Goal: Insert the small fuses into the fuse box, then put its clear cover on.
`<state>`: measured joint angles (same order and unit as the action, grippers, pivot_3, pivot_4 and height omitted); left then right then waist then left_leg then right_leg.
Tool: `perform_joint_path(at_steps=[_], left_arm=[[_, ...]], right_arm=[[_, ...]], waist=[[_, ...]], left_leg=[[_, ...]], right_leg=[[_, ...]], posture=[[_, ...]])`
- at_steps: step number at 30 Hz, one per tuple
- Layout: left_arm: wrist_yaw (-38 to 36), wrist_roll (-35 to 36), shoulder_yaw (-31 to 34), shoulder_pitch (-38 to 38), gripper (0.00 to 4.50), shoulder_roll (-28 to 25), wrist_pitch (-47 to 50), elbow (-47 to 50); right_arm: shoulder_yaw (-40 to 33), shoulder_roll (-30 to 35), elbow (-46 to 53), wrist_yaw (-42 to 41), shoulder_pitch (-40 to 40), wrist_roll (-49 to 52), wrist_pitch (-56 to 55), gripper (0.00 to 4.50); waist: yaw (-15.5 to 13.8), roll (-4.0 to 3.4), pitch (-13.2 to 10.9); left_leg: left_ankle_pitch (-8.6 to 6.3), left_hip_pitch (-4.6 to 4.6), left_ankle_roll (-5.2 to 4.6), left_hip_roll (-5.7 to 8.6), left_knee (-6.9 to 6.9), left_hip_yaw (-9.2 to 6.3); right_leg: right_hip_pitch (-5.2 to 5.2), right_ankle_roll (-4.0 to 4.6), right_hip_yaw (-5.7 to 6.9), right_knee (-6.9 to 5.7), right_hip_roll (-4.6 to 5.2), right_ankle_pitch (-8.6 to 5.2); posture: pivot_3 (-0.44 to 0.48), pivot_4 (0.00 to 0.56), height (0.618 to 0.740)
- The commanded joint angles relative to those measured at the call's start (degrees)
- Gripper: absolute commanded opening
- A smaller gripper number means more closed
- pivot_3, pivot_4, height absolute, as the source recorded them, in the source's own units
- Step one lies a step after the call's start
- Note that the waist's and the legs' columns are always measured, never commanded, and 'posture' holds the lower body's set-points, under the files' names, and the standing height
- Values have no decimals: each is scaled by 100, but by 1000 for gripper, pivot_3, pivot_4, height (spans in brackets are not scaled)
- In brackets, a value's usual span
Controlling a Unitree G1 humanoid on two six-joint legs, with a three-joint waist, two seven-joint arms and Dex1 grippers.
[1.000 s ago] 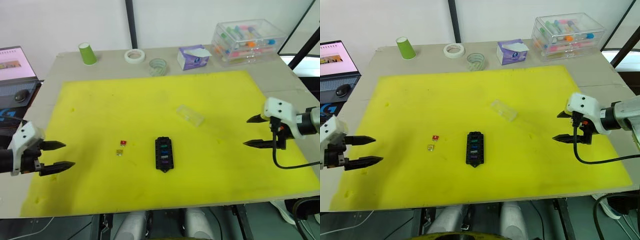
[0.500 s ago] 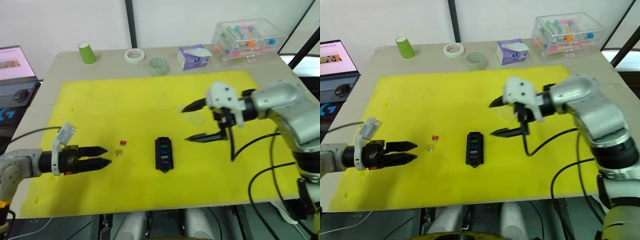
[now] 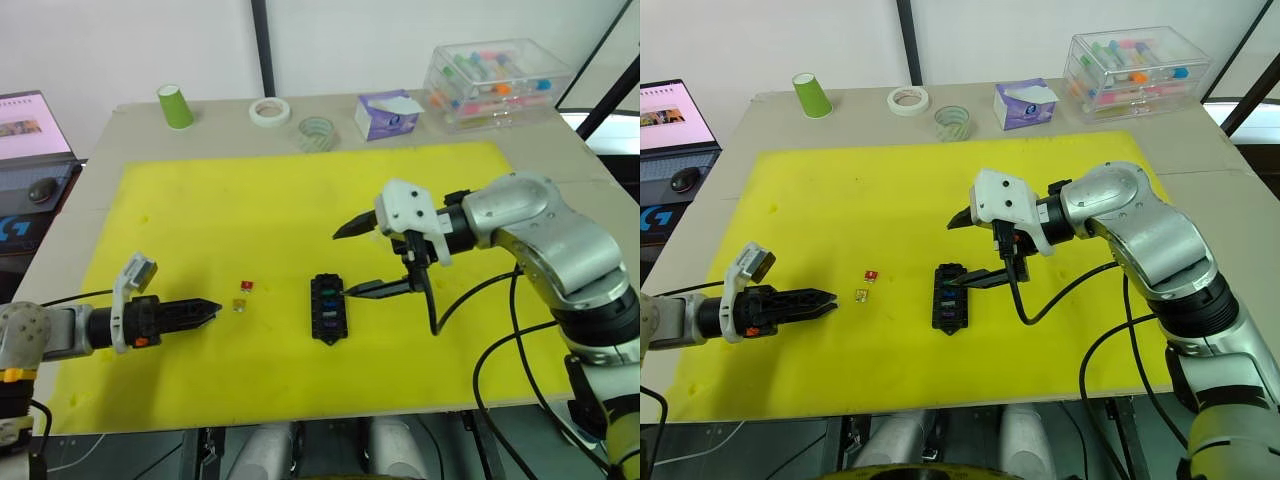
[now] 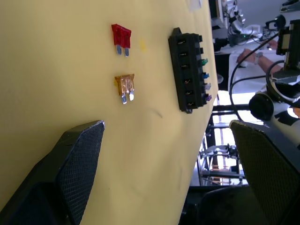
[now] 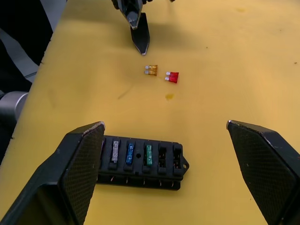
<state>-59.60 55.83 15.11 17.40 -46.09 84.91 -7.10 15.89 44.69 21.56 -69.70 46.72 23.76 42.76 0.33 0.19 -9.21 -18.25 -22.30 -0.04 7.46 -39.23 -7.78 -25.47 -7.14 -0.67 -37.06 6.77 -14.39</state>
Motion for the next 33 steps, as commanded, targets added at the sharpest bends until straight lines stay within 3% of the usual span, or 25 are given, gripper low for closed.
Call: perform_joint_path(at_steps=[1,6,17,33], left_arm=[[180,5,-98,254,4500,146,97,-100],[261,-69,-205,490,4500,282,85,-272],[-36,-362,-657,437,4500,30,-353,-413],[-99,-654,-993,639,4500,452,-836,-698]], right_arm=[[-55,-26,237,72,129,31,6,4441],[-32,-16,280,123,136,8,56,4441],[2,-28,291,186,229,3,127,4441],[33,-59,376,303,291,37,266,4441]], waist=[[27,5,3],[42,5,3],[36,5,4],[-111,1,10]], left_leg=[[0,0,0,0,0,0],[1,0,1,-2,2,1],[1,0,1,-1,2,0],[3,4,4,4,-6,1]], right_leg=[[0,0,0,0,1,0],[-4,0,0,-1,0,0],[-3,0,-1,-1,1,0],[7,0,-1,-1,2,0]], posture=[[0,150,740],[0,150,740],[0,150,740],[0,150,740]])
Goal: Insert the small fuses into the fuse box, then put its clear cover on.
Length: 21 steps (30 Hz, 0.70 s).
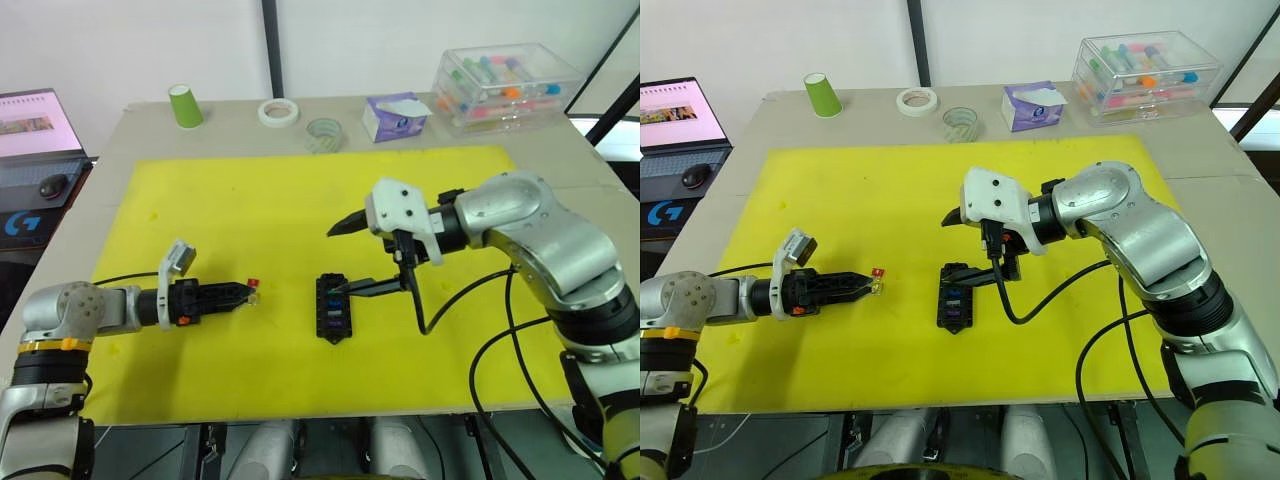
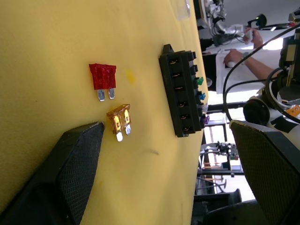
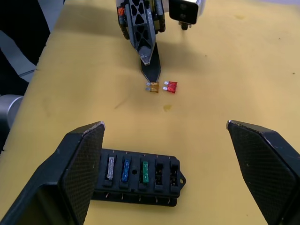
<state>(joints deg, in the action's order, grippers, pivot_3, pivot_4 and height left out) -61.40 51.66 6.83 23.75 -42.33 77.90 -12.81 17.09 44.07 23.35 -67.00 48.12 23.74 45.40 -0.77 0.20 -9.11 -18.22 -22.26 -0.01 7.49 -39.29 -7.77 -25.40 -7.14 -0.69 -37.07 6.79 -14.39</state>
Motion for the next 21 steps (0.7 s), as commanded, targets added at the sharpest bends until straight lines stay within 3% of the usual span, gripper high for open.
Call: perform_joint_path(at_steps=[1,3,6,21], left_arm=[[76,-239,-168,23,4321,94,-147,-148],[80,-252,-165,46,3883,134,-173,-162],[49,-273,-158,75,2859,183,-178,-165],[74,-408,-75,29,2859,315,-314,-189]], right_arm=[[-86,4,197,35,152,39,8,4479],[-90,8,208,41,144,44,20,4500],[-96,15,228,45,125,49,27,4500],[-25,-24,195,66,51,-4,-57,4500]], waist=[[-2,0,1],[-2,0,1],[3,0,1],[-3,0,1]], left_leg=[[0,0,0,0,0,0],[0,1,0,1,0,0],[0,1,0,1,0,0],[0,1,0,2,0,-1]], right_leg=[[1,0,0,0,0,0],[2,0,0,0,0,0],[1,0,0,0,0,0],[1,0,0,0,0,0]], posture=[[0,150,740],[0,150,740],[0,150,740],[0,150,740]])
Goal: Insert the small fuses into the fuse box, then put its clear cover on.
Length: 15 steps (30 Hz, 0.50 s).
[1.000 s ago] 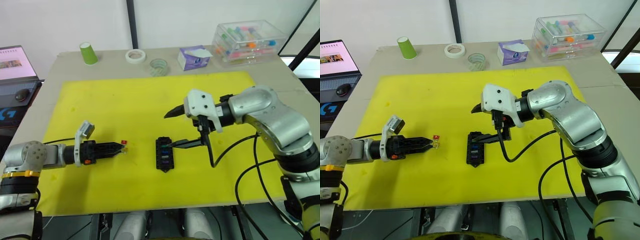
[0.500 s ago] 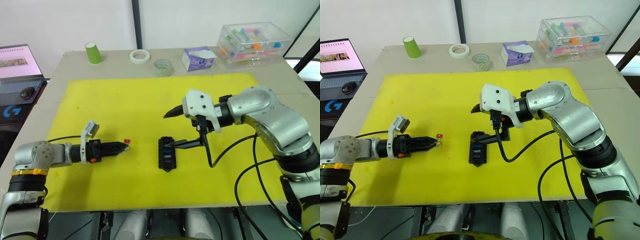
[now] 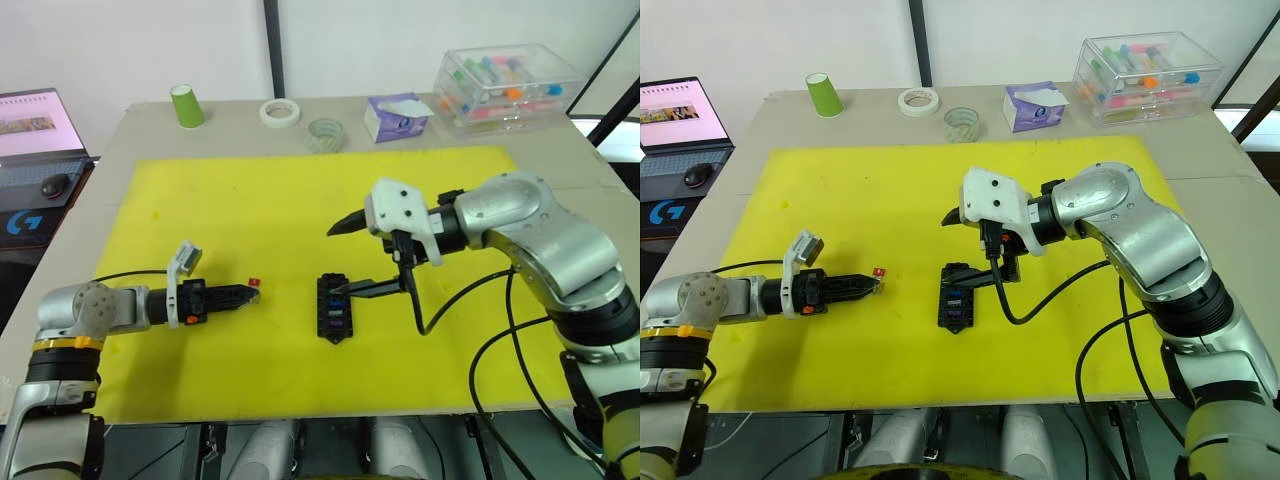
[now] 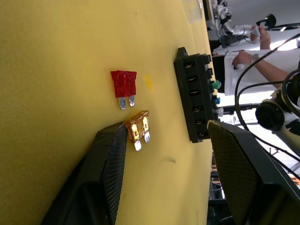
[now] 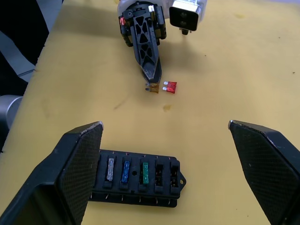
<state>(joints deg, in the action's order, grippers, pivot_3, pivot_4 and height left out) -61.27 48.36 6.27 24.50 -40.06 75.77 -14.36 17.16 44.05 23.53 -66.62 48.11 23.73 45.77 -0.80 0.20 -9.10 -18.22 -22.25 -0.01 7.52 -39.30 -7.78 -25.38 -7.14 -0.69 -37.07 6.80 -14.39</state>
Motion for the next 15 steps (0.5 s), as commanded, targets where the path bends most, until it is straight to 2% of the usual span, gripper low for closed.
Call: perform_joint_path(at_steps=[1,6,14,15], left_arm=[[62,-95,-17,-55,2859,95,-131,-32],[48,-167,-68,-131,1274,89,-206,4],[27,-292,-122,-234,1274,65,-390,51],[28,-295,-121,-237,1089,62,-402,43]], right_arm=[[-31,-27,170,26,48,-1,-102,4500],[-13,-33,153,25,39,-14,-152,4500],[-12,-35,138,13,28,-29,-180,4500],[-13,-39,134,14,29,-28,-180,4500]], waist=[[-1,0,0],[13,0,0],[22,0,0],[22,0,0]], left_leg=[[0,0,0,0,0,0],[0,0,0,0,0,0],[0,0,0,-3,1,0],[0,0,0,-3,1,0]], right_leg=[[0,0,0,0,0,0],[-2,0,0,0,0,0],[-3,0,0,0,0,0],[-3,0,0,0,0,0]], posture=[[0,150,740],[0,150,740],[0,150,740],[0,150,740]])
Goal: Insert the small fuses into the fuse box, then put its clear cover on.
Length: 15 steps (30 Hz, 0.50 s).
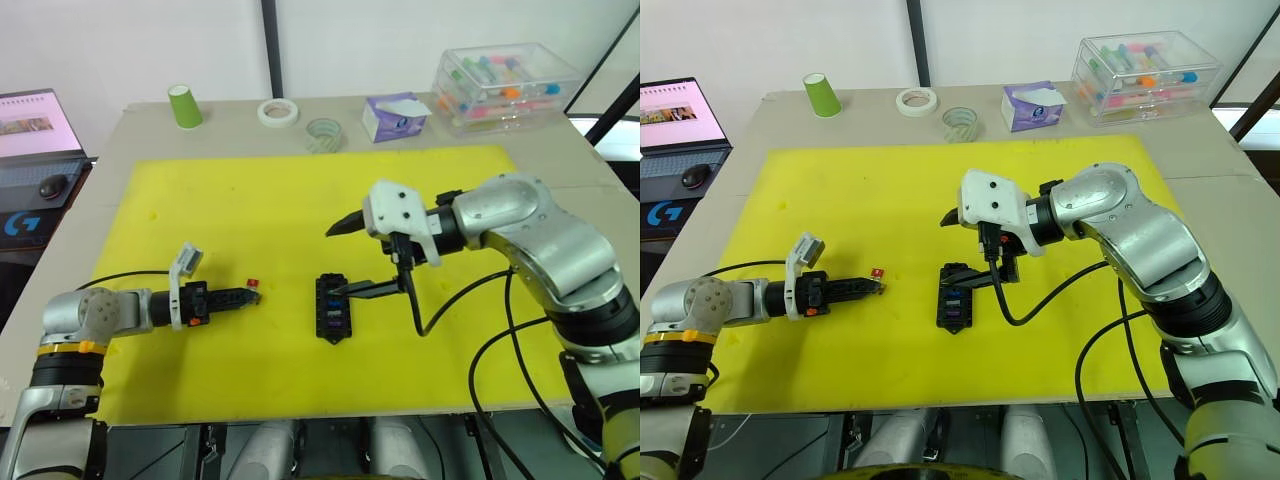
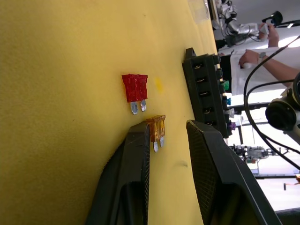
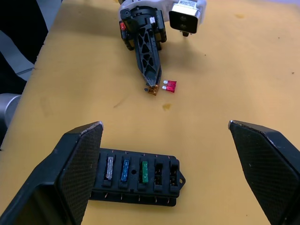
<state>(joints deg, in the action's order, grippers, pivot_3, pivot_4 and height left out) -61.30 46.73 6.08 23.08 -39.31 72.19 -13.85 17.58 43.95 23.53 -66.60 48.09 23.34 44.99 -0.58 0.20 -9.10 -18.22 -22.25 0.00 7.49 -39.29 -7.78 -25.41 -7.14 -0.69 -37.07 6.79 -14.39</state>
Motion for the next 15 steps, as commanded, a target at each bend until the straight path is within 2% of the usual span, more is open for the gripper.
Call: perform_joint_path(at_steps=[1,4,15], left_arm=[[21,-132,-99,-99,891,-22,-58,-16],[1,-132,-88,-116,17,-57,-80,-30],[-71,-130,-42,-332,17,-217,-243,165]], right_arm=[[-52,-30,130,12,30,5,-109,4500],[-45,-35,117,15,32,-1,-116,4500],[-19,-56,110,24,43,-16,-126,4500]], waist=[[0,0,0],[-1,0,0],[50,-1,0]], left_leg=[[0,0,0,0,0,0],[0,0,0,0,0,0],[0,0,1,-3,5,1]], right_leg=[[0,0,0,0,0,0],[0,0,0,0,0,0],[-3,0,-1,0,-1,0]], posture=[[0,150,740],[0,150,740],[0,150,740]])
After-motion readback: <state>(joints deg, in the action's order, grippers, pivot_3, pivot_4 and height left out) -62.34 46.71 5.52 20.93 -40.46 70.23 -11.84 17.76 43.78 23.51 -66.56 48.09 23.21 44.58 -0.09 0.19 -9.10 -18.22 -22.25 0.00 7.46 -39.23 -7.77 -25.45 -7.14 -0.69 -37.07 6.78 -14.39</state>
